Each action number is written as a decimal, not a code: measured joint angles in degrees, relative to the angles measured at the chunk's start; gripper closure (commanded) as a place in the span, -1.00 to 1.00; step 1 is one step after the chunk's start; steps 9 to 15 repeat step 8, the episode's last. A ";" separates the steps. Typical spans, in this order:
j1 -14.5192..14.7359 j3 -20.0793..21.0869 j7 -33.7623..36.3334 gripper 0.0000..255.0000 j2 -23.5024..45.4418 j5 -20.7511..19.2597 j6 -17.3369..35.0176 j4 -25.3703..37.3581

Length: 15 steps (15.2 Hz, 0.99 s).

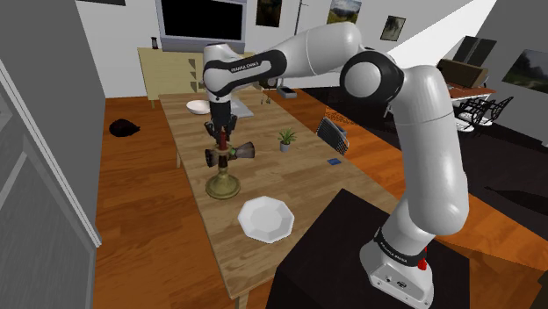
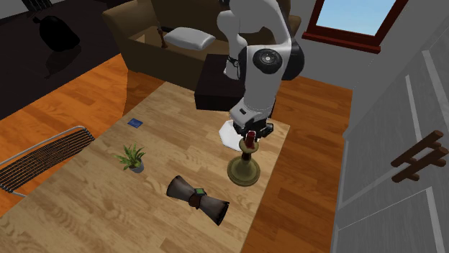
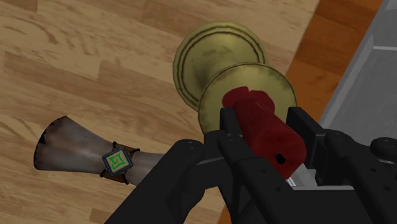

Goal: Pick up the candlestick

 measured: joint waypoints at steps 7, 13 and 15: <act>0.05 0.13 -0.11 1.00 -1.41 0.21 -4.38 3.00; 0.04 0.13 -0.16 1.00 -1.53 0.23 -4.91 3.42; 0.04 0.13 -0.16 1.00 -1.53 0.23 -4.91 3.42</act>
